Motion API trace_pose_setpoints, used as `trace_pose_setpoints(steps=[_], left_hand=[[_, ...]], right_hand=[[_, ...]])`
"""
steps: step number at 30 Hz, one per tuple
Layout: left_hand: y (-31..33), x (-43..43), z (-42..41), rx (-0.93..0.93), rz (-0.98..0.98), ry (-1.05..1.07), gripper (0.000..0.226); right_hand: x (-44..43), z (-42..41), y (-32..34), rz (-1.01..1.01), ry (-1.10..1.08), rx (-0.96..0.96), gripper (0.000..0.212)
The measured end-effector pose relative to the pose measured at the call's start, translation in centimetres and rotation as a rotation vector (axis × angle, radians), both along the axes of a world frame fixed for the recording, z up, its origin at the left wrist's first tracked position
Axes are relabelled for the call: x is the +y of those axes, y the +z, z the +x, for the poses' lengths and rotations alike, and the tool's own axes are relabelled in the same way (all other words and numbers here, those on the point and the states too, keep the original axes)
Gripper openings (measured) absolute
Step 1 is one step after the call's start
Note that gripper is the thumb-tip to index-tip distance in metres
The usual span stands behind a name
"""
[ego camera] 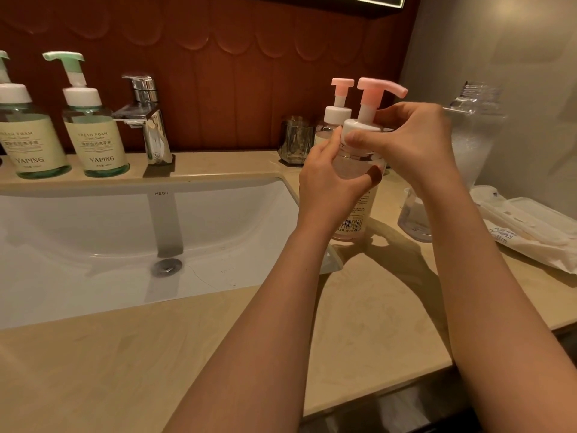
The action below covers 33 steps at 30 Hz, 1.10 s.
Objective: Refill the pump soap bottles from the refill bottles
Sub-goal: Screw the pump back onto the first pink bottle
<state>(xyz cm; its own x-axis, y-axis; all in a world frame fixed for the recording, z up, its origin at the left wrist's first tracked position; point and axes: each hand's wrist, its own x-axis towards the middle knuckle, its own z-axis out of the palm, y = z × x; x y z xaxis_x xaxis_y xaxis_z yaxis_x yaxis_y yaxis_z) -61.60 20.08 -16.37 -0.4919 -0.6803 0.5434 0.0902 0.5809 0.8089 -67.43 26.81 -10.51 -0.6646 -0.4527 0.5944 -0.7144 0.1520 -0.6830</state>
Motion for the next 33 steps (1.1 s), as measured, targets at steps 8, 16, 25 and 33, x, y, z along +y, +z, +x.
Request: trace_pose_setpoints(steps=[8, 16, 25, 33], left_hand=[[-0.1, 0.2, 0.1, 0.035, 0.027, -0.003, 0.069], [0.1, 0.1, 0.1, 0.025, 0.017, -0.013, 0.069], [0.1, 0.4, 0.2, 0.039, 0.044, -0.023, 0.082], [0.1, 0.3, 0.0, 0.039, 0.038, -0.017, 0.071]], right_hand=[[-0.9, 0.1, -0.3, 0.039, -0.156, 0.15, 0.056], [0.5, -0.7, -0.2, -0.004, 0.07, -0.105, 0.02], [0.5, -0.7, -0.2, 0.02, 0.011, 0.051, 0.048], [0.4, -0.2, -0.5, -0.002, 0.024, -0.035, 0.057]])
